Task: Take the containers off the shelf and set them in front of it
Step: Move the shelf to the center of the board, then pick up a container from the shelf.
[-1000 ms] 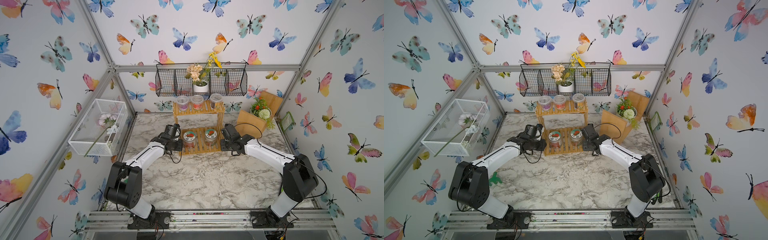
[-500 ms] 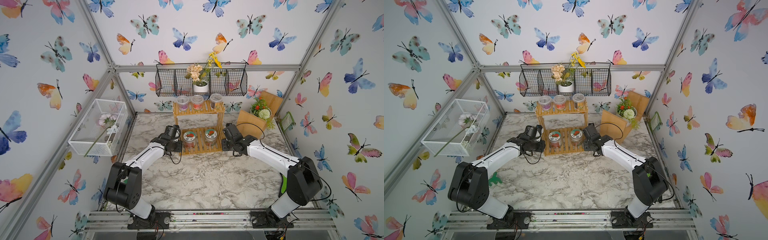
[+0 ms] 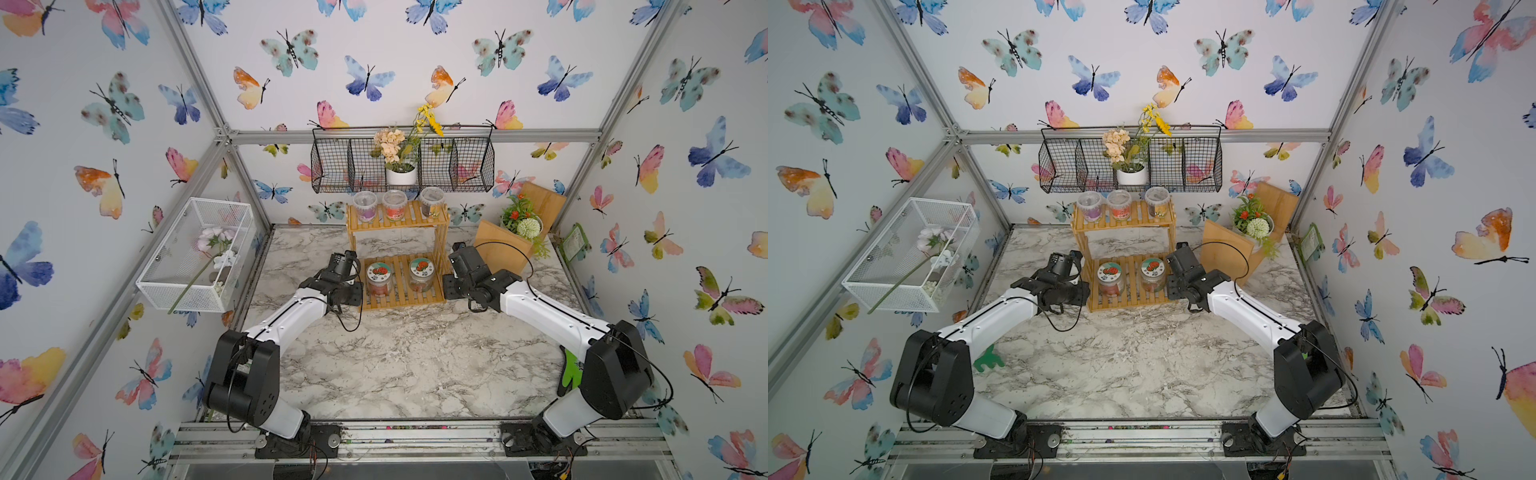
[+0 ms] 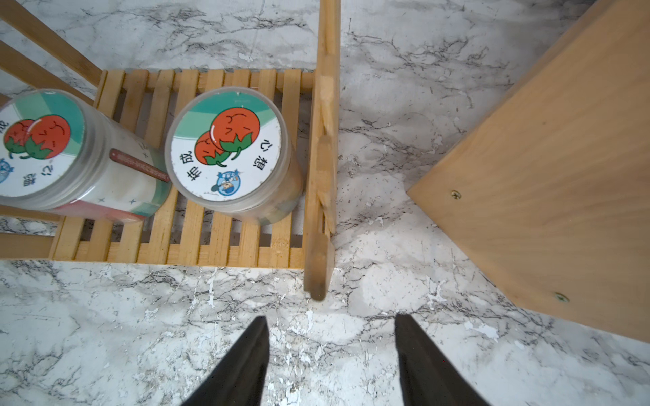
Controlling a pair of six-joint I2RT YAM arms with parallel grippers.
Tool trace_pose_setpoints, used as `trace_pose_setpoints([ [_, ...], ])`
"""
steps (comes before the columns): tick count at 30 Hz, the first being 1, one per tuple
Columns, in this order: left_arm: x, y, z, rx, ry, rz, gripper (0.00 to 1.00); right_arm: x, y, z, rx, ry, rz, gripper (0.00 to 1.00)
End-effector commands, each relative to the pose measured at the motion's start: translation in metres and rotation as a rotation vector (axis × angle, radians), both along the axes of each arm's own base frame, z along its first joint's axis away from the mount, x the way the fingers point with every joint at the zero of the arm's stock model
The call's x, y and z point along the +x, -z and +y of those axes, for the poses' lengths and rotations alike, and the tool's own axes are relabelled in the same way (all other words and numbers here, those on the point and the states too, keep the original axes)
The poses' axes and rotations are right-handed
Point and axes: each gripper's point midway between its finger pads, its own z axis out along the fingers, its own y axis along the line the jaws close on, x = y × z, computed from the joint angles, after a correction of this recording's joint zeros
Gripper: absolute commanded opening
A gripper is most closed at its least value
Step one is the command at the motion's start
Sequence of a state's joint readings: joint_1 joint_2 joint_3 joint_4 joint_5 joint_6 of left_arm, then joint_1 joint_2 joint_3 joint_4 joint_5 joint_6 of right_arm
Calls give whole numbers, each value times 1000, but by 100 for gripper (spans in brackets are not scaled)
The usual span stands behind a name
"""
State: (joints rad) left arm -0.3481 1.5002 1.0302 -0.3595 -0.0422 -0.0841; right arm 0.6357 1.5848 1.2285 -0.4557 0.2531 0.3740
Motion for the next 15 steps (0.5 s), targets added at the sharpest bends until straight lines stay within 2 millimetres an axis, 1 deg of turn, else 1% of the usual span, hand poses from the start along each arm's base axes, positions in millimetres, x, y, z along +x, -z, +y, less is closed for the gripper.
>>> trace_pose_setpoints([
  [1,0,-24,-1,-17,-2,-69,64,8,-34,12,49,-50,-68,64],
  [2,0,-29,-2,-22,3,-82,67,10,-38,14,51,-56,-74,65],
  [5,-1,-46,-9,-42,18,-118,72,16,-64,20,68,-78,-123,68],
  [8,-1,-64,-15,-66,32,-161,75,24,-96,24,77,-99,-196,75],
  [10,-2,-75,-18,-91,39,-185,77,31,-119,29,76,-119,-245,81],
  [14,-6,-93,-25,-139,64,-224,93,46,-149,36,77,-160,-301,90],
  [15,-7,-98,-25,-147,64,-234,99,51,-156,37,80,-170,-315,92],
])
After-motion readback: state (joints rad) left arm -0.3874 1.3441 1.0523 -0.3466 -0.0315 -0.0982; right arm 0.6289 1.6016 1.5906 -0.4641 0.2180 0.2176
